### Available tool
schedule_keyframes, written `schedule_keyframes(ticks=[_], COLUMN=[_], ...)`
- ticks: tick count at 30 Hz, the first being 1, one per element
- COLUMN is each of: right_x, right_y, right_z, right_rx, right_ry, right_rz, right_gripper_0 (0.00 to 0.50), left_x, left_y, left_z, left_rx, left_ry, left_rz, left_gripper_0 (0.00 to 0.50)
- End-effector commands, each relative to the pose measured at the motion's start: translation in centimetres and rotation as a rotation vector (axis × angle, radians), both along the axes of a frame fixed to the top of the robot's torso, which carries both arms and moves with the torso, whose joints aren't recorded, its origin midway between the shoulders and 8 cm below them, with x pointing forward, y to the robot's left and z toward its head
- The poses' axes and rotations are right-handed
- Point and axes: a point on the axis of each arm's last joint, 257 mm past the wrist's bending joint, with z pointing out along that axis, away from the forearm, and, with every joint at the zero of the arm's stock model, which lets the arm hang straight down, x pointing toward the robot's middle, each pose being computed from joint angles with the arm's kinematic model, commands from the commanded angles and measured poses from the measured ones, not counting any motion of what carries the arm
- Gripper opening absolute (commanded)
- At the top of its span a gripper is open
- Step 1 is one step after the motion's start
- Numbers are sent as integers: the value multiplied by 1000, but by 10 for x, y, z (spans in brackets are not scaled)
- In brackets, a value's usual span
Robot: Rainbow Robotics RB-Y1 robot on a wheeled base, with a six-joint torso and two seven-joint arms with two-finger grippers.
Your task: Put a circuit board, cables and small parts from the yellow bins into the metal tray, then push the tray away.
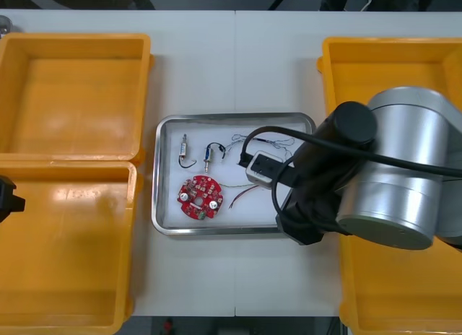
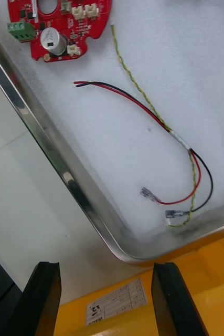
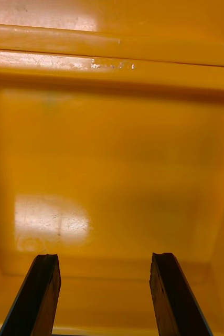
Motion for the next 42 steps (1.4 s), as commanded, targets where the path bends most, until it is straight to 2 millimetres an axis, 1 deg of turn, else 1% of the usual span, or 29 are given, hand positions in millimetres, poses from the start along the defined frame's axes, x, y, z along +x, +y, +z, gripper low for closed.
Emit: schedule_keyframes(ticks=[1,10,16,25,30,34,39,42], right_x=[1,-5,-5,11,14,21,21,20], right_y=[37,83,102,108,109,105,104,106], right_z=[-7,-34,-51,-70,-75,-77,-83,-87], right_rx=[-29,-52,-85,-147,-165,-204,-221,-223], right_ry=[-37,-45,-60,-116,-117,-145,-140,-150], right_rz=[126,241,303,359,374,387,398,412], right_gripper_0=[500,500,500,500,500,500,500,500], left_x=[-7,-7,-7,-7,-7,-7,-7,-7], left_y=[12,12,12,12,12,12,12,12], left_z=[10,10,10,10,10,10,10,10], left_rx=[92,91,91,91,91,91,91,91], left_ry=[-2,-1,-1,-1,-1,-1,-1,-1], left_rz=[-86,-86,-86,-86,-86,-86,-86,-86], left_gripper_0=[500,500,500,500,500,500,500,500])
